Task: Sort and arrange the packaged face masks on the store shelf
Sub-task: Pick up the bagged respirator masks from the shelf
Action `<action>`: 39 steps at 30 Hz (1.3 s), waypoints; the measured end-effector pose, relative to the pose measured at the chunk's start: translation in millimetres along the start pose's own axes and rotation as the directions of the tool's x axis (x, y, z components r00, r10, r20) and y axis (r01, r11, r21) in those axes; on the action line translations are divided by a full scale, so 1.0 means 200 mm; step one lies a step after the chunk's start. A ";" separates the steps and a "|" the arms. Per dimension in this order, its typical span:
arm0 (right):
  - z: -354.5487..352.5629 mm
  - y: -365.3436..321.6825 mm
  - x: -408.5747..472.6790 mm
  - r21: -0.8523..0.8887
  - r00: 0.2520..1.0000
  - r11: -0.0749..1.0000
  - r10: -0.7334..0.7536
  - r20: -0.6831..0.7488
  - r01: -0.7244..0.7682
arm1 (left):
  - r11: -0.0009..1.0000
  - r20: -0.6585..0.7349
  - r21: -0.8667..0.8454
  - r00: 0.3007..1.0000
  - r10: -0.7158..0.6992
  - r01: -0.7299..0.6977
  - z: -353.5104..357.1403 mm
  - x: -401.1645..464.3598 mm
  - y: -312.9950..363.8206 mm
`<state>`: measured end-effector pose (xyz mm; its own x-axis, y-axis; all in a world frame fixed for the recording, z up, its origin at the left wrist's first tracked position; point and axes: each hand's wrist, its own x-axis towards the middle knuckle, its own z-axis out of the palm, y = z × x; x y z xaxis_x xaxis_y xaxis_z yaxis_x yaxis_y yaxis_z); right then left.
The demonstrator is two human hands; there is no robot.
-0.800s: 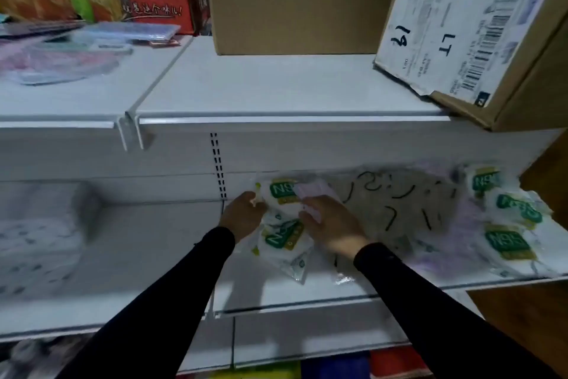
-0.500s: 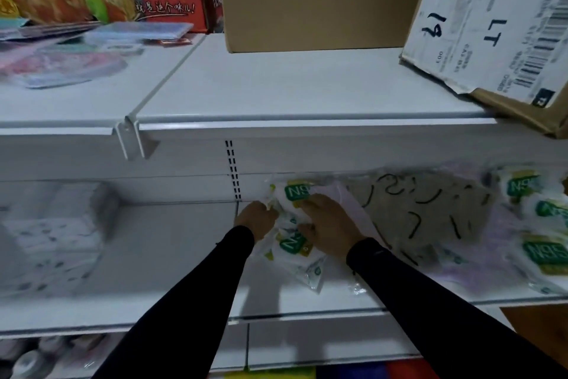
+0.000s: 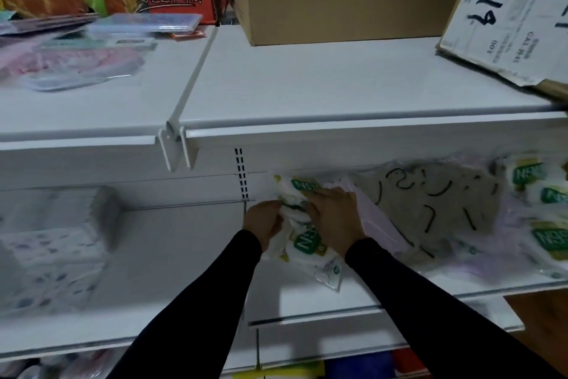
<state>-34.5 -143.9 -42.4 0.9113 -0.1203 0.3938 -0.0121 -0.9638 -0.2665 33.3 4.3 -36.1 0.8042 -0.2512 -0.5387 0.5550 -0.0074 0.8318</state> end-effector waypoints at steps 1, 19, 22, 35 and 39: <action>-0.01 0.01 0.00 0.027 0.999 0.999 0.027 -0.033 -0.026 | 0.999 -0.042 0.003 0.998 0.047 -0.046 -0.01 0.00 0.02; 0.04 -0.22 -0.14 0.529 0.996 0.845 0.090 0.000 -0.076 | 0.965 -0.191 -0.108 0.957 0.217 -0.240 -0.31 -0.02 0.04; 0.05 -0.19 -0.08 0.590 0.934 0.724 0.282 0.220 -0.358 | 0.965 -0.132 -0.194 0.979 0.154 -0.178 -0.46 -0.01 0.03; 0.14 -0.23 -0.10 -0.063 0.838 0.945 0.314 0.446 -0.321 | 0.946 0.129 -0.323 0.988 0.090 -0.044 -0.83 -0.12 -0.06; 0.11 -0.22 -0.04 -0.016 0.787 0.911 0.365 0.497 -0.413 | 0.958 0.203 -0.281 0.972 0.114 -0.054 -0.88 -0.15 -0.06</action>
<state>-33.2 -94.5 -52.5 0.9174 -0.3287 -0.2244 -0.3937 -0.8318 -0.3912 40.3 182.4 -54.2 0.8021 -0.4419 -0.4018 0.5484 0.2785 0.7885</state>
